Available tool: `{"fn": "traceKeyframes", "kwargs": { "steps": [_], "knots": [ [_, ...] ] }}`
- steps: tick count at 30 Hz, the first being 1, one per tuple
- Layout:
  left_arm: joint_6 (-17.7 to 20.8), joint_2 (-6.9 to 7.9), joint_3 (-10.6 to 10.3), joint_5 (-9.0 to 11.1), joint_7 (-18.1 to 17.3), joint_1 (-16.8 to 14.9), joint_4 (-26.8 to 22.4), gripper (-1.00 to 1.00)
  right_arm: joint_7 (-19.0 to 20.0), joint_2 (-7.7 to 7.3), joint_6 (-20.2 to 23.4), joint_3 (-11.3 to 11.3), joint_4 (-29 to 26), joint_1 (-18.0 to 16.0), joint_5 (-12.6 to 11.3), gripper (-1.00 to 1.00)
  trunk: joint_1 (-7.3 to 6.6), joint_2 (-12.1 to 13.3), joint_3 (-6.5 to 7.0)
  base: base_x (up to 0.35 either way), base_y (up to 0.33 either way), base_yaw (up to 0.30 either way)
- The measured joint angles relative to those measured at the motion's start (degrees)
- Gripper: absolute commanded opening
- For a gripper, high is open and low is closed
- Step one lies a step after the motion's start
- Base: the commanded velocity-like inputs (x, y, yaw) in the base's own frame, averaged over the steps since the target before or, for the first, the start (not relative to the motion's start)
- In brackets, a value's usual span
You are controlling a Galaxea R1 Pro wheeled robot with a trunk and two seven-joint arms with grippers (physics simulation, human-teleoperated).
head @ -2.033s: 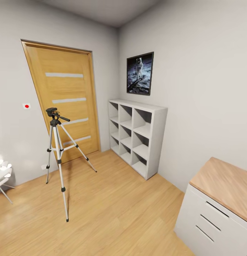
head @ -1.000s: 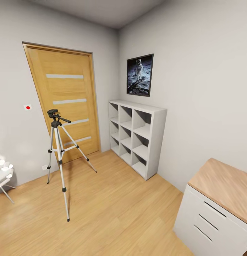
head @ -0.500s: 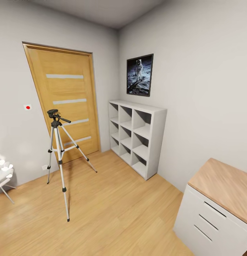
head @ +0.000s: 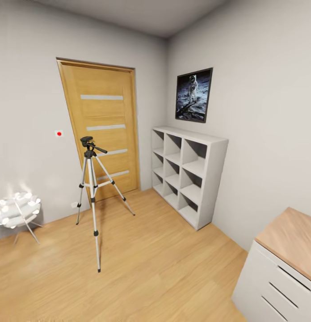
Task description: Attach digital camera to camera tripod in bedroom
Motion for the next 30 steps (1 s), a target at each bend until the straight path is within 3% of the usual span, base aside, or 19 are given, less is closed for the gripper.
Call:
{"fn": "traceKeyframes", "kwargs": {
  "steps": [7, 11, 18, 26, 30],
  "knots": [
    [0.1, -0.36, 0.3, 3.3, 0.0, 0.0, 0.0, -1.0, 0.2, -0.11, -0.1, 0.4, -0.1, 0.0, 0.6, 1.0, 0.0, 0.0, 0.0, 0.0, 0.0, 0.297],
    [0.0, -0.64, 0.3, 5.0, 0.0, 0.0, 0.0, -1.0, 0.7, 0.31, 0.0, 0.6, -0.1, 0.0, 2.8, 1.0, 0.0, 0.0, 0.0, 0.0, 0.0, 0.3],
    [-1.0, -0.69, 0.2, 5.5, 0.0, 0.0, 0.0, -1.0, 0.8, 0.9, -0.3, 0.6, -0.1, 0.0, 7.3, 1.0, 0.0, 0.0, 0.0, 0.0, 0.0, 0.3],
    [-3.6, -0.75, 0.2, 5.7, 0.5, 0.0, 0.1, -1.0, 0.9, 1.07, 0.0, 0.7, -0.1, 0.0, 8.6, 1.0, 0.0, 0.0, 0.0, 0.0, 0.0, 0.3],
    [-4.1, -0.81, 0.2, 5.9, 2.7, 0.0, 0.1, -1.0, 0.9, 1.08, -0.1, 0.7, -0.1, 0.0, 8.8, 1.0, 0.0, 0.0, 0.0, 0.0, 0.0, 0.3]
  ]
}}
